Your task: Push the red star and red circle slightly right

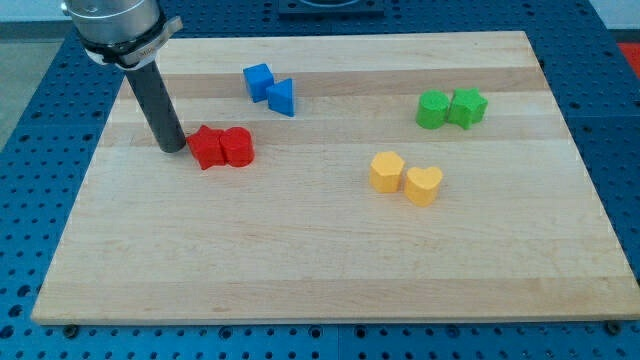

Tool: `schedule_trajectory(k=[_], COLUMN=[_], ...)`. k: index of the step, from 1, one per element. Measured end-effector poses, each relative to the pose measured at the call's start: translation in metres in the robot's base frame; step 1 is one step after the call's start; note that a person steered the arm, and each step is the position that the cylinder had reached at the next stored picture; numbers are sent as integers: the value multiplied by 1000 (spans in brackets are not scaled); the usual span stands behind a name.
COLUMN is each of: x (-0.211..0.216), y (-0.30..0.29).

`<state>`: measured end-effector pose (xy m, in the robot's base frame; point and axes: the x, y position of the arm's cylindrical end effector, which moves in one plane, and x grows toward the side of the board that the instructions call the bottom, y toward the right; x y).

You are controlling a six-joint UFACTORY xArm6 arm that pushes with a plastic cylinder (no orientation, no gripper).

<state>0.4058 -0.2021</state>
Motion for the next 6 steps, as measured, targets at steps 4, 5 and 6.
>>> schedule_trajectory(k=[4,5,6], x=[-2,4,22], y=[-76,-43,24])
